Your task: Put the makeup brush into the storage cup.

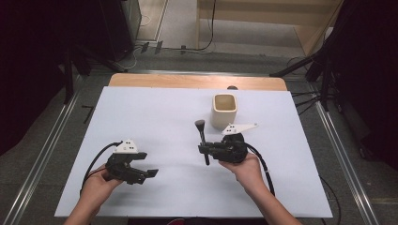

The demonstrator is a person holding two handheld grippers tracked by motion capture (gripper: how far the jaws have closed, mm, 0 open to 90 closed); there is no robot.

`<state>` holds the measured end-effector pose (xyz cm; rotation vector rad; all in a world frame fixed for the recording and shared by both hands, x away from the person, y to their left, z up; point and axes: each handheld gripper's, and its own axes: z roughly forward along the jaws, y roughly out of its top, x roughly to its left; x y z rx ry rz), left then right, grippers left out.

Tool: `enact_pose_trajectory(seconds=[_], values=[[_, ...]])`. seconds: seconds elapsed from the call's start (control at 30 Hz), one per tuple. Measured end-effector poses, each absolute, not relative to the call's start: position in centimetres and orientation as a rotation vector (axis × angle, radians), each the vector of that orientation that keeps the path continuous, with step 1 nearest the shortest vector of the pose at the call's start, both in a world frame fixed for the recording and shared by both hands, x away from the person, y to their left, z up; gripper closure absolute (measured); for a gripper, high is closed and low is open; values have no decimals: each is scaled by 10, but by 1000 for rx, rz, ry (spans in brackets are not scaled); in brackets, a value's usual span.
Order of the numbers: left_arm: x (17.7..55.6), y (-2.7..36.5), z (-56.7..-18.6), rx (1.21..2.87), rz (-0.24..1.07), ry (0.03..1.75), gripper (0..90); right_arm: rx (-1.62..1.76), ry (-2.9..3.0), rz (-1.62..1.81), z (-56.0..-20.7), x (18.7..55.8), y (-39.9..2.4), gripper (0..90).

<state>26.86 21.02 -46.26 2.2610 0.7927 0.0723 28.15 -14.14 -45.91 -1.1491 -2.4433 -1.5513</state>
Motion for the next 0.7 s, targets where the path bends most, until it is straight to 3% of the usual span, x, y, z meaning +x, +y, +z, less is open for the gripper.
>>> enact_pose_trajectory(seconds=[0.3,0.7], values=[[267,212,-464,2243,128,690,220,-1165,-2461,-1585,-448,287,-149,797],[268,214,-463,2228,126,721,217,-1190,-2482,-1585,-438,296,-154,797]])
